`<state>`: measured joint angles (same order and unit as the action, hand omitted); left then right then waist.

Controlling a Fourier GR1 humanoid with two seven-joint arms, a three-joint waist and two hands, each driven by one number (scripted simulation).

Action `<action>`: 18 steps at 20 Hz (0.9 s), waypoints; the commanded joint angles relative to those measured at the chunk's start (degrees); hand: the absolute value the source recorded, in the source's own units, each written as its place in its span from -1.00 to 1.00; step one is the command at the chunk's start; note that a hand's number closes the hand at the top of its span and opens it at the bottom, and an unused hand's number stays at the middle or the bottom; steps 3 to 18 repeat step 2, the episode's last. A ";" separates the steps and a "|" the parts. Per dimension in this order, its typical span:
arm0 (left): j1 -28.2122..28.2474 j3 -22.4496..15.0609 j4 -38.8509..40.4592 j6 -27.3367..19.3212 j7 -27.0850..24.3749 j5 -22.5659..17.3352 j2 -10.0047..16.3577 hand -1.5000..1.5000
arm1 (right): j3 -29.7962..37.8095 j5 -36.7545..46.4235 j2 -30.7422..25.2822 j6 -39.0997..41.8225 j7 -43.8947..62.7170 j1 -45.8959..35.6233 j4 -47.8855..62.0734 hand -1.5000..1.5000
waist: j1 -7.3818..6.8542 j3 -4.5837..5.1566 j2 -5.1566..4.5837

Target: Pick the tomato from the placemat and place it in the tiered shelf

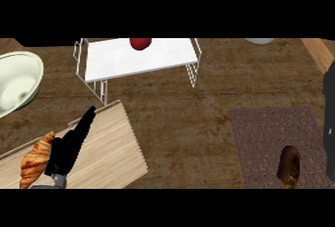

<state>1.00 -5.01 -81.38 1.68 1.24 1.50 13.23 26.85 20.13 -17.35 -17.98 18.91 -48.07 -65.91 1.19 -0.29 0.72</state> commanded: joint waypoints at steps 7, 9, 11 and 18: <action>-2.77 1.77 4.38 0.91 1.17 -0.40 -0.23 0.00 | -2.59 -1.04 -0.35 3.61 4.82 9.61 -11.61 -1.00 | -0.34 0.32 -0.51; -2.77 1.77 4.38 0.91 1.17 -0.40 -0.23 0.00 | -2.59 -1.04 -0.35 3.61 4.82 9.61 -11.61 -1.00 | -0.34 0.32 -0.51; -2.77 1.77 4.38 0.91 1.17 -0.40 -0.23 0.00 | -2.59 -1.04 -0.35 3.61 4.82 9.61 -11.61 -1.00 | -0.34 0.32 -0.51; -2.77 1.77 4.38 0.91 1.17 -0.40 -0.23 0.00 | -2.59 -1.04 -0.35 3.61 4.82 9.61 -11.61 -1.00 | -0.34 0.32 -0.51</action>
